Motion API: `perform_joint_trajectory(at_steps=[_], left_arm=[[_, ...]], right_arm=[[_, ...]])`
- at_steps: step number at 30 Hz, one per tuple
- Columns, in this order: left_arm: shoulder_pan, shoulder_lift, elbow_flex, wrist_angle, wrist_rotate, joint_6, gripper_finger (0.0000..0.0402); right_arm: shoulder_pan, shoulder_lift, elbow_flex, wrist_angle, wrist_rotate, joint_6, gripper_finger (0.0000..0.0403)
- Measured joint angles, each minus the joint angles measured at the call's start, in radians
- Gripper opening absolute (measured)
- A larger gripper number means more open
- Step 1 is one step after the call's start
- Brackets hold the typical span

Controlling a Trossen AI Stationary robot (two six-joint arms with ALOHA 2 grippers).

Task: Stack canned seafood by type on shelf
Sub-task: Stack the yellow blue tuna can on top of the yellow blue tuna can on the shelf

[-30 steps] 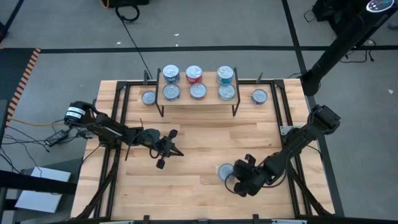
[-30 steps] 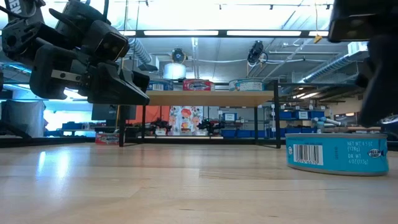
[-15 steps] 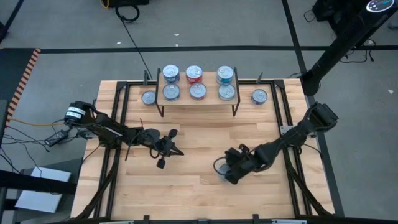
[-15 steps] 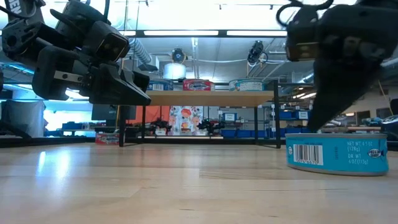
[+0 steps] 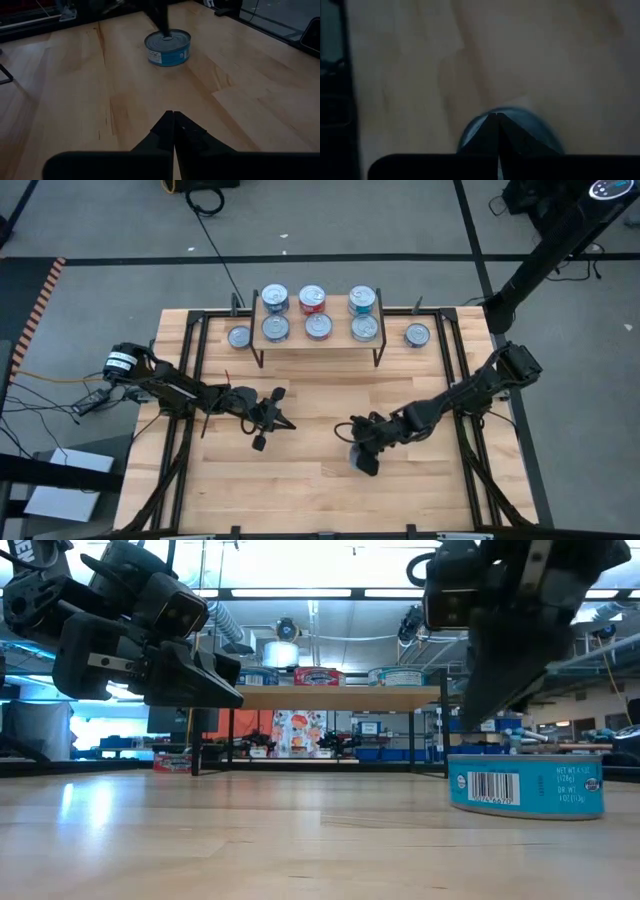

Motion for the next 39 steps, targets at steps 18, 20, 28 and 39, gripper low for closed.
perform_joint_trajectory(at_steps=[18,20,28,39], left_arm=[[0.0,0.0,0.0,0.005,-0.018,0.0,0.0009],[0.0,0.0,0.0,0.007,-0.018,0.0,0.0009],[0.0,0.0,0.0,0.007,-0.022,0.001,0.0009],[0.0,0.0,0.0,0.002,-0.064,-0.001,0.0009]], right_arm=[[0.023,0.064,0.007,-0.052,-0.024,0.099,0.0005],[0.008,0.097,0.007,-0.005,-0.029,0.066,0.0005],[-0.047,0.133,0.041,0.123,0.023,-0.094,0.0006],[-0.044,0.13,0.269,-0.105,0.045,-0.249,0.0007]])
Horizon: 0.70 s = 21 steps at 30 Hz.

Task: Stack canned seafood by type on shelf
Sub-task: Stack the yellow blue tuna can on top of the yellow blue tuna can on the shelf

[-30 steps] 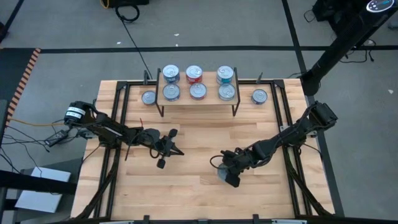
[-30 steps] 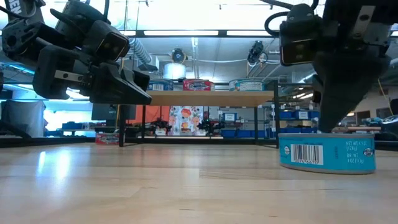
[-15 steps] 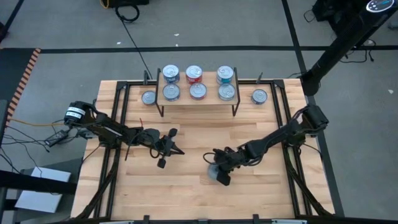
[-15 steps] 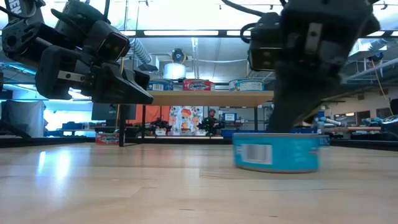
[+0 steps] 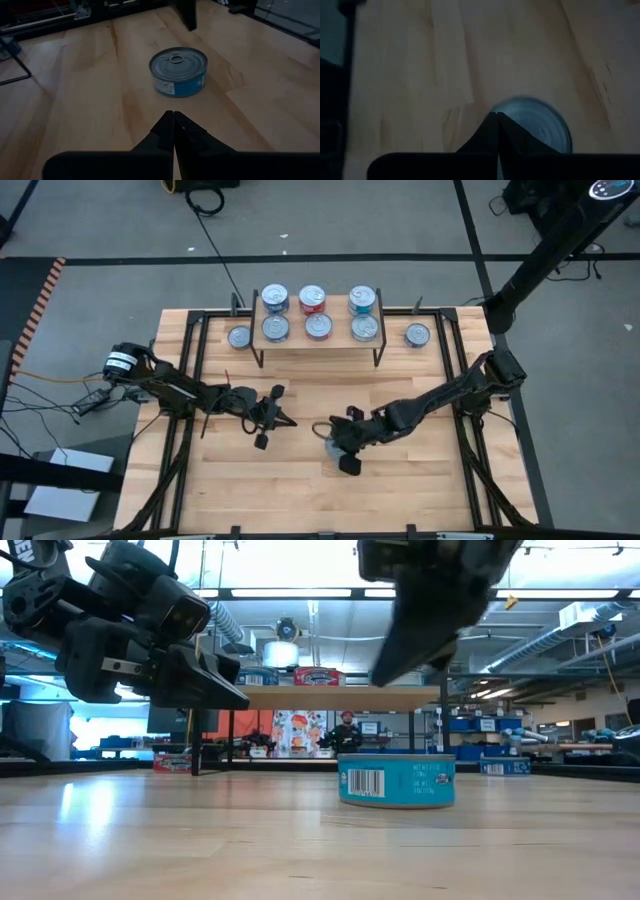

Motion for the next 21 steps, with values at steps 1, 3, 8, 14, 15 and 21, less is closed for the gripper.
perform_joint_trajectory(at_steps=[1,3,8,14,15,21], left_arm=[[0.0,0.0,0.0,0.0,-0.004,0.0,0.0009],[0.0,0.0,0.0,0.0,-0.004,-0.007,0.0009],[0.0,0.0,0.0,0.003,-0.01,-0.029,0.001],[0.0,0.027,0.045,-0.027,-0.102,-0.053,0.001],[0.0,0.038,0.062,-0.034,-0.118,-0.052,0.001],[0.001,0.159,0.171,-0.058,-0.2,-0.047,0.001]], right_arm=[[0.014,0.0,0.015,-0.041,0.017,0.0,0.0007],[0.046,0.0,0.03,-0.099,0.056,0.013,0.0007],[0.134,0.011,0.02,-0.122,0.081,0.111,0.0008],[0.212,0.11,0.004,-0.119,0.056,0.201,0.0008],[0.214,0.13,0.004,-0.119,0.076,0.208,0.0008],[0.189,0.204,0.007,-0.11,0.186,0.226,0.0008]])
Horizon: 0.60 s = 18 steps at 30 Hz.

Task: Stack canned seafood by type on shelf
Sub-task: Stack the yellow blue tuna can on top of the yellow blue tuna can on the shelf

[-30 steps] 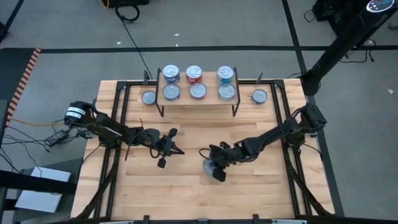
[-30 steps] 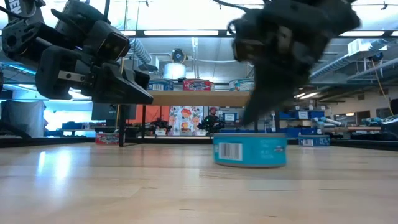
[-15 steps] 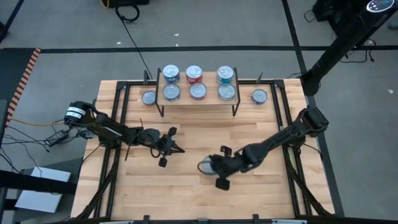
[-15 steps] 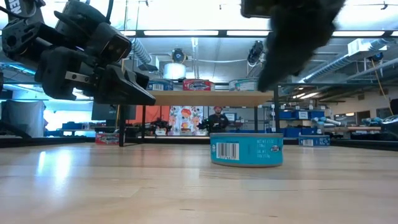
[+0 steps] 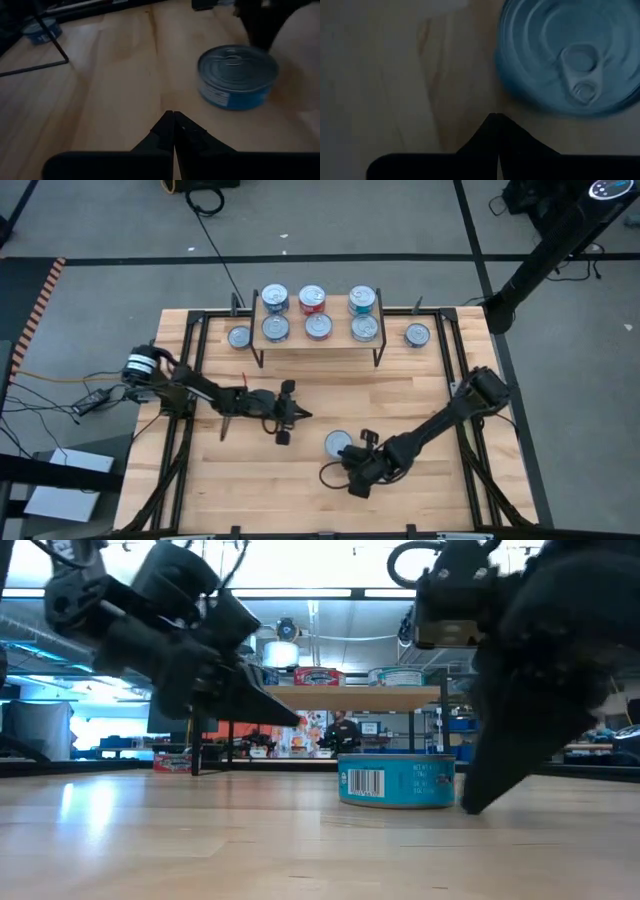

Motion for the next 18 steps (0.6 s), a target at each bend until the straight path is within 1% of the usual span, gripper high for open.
perform_joint_trajectory(at_steps=[4,8,10,13,18], left_arm=[[0.0,0.094,0.071,0.006,-0.015,0.045,0.001],[0.0,0.172,0.131,0.005,-0.018,0.069,0.001],[0.001,0.196,0.149,0.003,-0.027,0.078,0.001],[0.004,0.216,0.168,0.007,-0.067,0.08,0.001],[0.008,0.202,0.167,0.008,-0.169,0.082,0.001]], right_arm=[[-0.022,0.005,-0.002,0.026,0.051,-0.016,0.0008],[-0.048,0.003,-0.005,0.059,0.166,-0.04,0.0008],[-0.058,0.003,-0.005,0.069,0.184,-0.056,0.0008],[-0.067,-0.001,-0.005,0.077,0.169,-0.069,0.0008],[-0.065,-0.004,-0.005,0.097,0.13,-0.076,0.0008]])
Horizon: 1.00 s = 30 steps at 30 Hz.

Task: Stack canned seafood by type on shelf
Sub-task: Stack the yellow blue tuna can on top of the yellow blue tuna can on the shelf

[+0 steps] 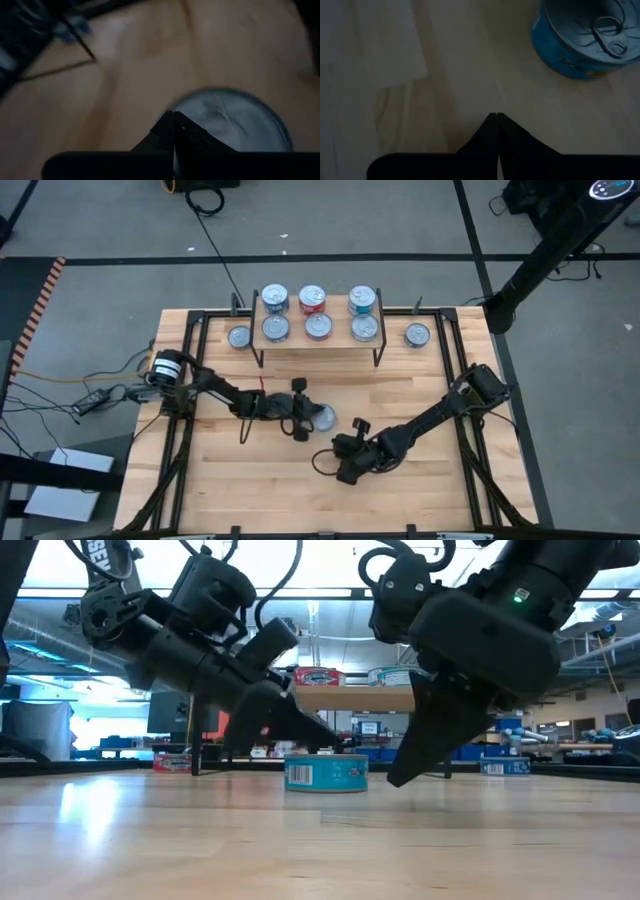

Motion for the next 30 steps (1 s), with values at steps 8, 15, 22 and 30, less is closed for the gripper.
perform_joint_trajectory(at_steps=[8,15,22,30], left_arm=[[0.024,-0.01,0.003,-0.007,-0.27,0.032,0.0004],[0.026,-0.011,0.004,-0.159,0.022,0.048,0.0002],[-0.016,-0.011,0.003,-0.169,0.053,0.079,0.0002],[0.0,-0.009,0.003,-0.097,-0.025,-0.012,0.0001]], right_arm=[[0.002,0.0,0.001,0.034,0.003,-0.018,0.0008],[-0.006,-0.001,0.002,0.048,0.004,-0.027,0.0008],[0.004,-0.002,0.002,0.055,-0.047,-0.026,0.0009],[0.01,-0.002,0.002,0.044,0.038,-0.042,0.0009]])
